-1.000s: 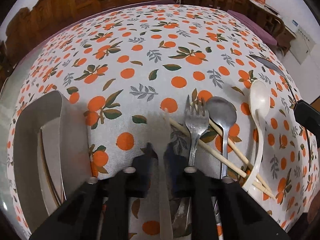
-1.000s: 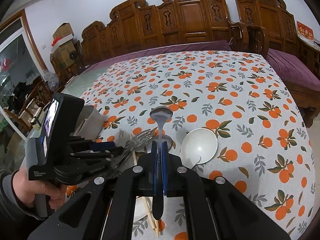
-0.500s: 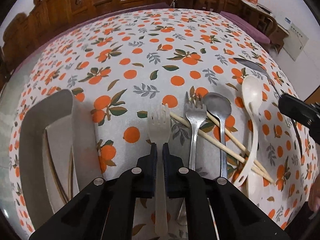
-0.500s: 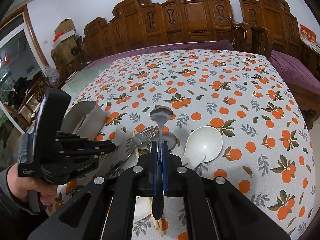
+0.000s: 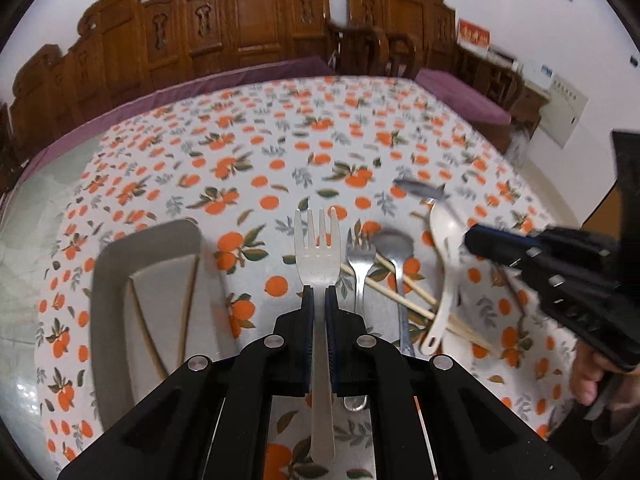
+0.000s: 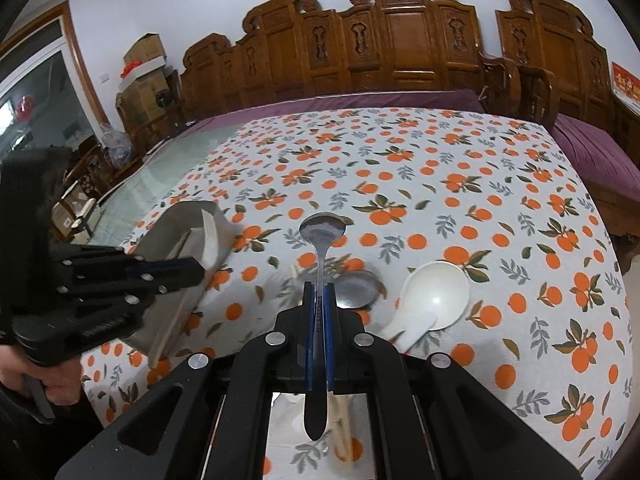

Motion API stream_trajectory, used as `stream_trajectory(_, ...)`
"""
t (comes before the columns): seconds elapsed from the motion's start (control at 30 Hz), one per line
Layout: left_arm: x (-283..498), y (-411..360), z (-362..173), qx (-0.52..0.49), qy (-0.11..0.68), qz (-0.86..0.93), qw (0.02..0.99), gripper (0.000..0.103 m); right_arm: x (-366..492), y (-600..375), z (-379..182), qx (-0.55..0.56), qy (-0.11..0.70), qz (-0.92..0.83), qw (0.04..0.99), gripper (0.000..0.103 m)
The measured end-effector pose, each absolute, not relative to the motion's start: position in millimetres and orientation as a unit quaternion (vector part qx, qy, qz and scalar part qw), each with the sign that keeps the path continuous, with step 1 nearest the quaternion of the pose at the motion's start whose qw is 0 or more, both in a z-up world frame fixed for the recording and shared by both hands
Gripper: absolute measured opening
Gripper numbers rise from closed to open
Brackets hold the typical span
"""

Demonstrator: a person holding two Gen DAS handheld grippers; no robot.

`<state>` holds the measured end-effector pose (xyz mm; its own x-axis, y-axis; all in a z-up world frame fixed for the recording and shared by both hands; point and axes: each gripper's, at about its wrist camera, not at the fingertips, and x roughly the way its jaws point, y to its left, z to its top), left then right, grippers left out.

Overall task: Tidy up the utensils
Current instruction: 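Lower the white fork into the grey tray and open the left gripper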

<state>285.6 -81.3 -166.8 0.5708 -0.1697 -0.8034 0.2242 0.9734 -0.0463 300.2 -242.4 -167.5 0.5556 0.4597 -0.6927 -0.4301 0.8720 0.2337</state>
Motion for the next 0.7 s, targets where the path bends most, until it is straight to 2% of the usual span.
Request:
stream_trajectory(0.33,264.0,-44.0,-131.3,0.016,0.416,-0.097,0.904,0.005,281.7,-210.7,-156.0,0.003,0.385,0.283,0.878,0.006)
stream_trajectory(0.7,273.9,14.9,-153.0,0.018,0.428,-0.055,0.902,0.005,262.7,-177.5,-153.8,-0.014,0.377,0.305,0.874,0.006)
